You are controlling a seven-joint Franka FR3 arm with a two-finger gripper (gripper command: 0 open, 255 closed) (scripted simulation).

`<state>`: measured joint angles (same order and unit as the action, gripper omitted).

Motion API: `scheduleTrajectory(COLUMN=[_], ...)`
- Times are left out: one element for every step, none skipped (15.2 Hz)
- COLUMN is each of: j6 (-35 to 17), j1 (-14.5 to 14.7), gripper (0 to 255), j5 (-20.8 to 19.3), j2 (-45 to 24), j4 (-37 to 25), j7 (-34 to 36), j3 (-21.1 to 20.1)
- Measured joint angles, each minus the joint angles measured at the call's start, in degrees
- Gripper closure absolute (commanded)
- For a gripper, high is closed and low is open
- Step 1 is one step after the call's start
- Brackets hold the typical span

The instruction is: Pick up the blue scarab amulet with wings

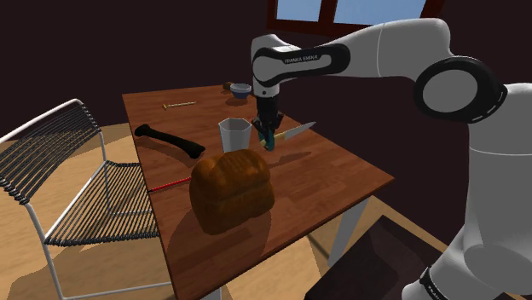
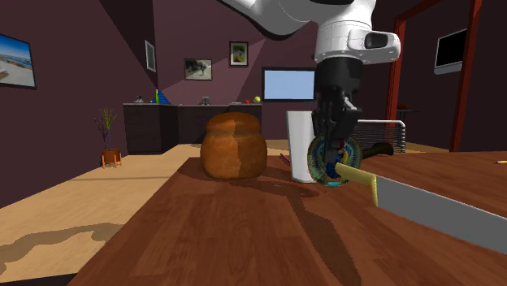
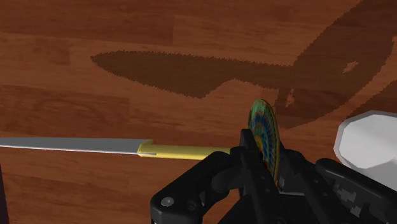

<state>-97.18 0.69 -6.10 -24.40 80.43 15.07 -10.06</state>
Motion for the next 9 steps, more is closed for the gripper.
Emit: scheduleTrajectory(j6=[0.7,1.6,2.4,3.1,3.9,4.6,5.4,6.2,6.6], j1=[0.0,0.1,0.1,0.2,0.3,0.4,0.3,0.4,0.4], gripper=[255,255,255,255,255,255,255,255,255], j5=[0.0,0.0,0.0,0.1,0.1,0.1,0.1,0.1,0.1], j2=[0.2,0.0,0.0,0.2,0.2,0.2,0.3,0.2,0.2], j4=[-0.5,-1.6,-2.4,-2.9,-3.7,-4.5,-5.1,-6.0,-6.5], j7=[-0.1,-0.1,-0.1,-0.1,0.0,0.0,-0.1,-0.1,-0.2], j3=[0.0,0.0,0.0,-0.1,-0.1,-0.1,-0.1,-0.1,-0.1])
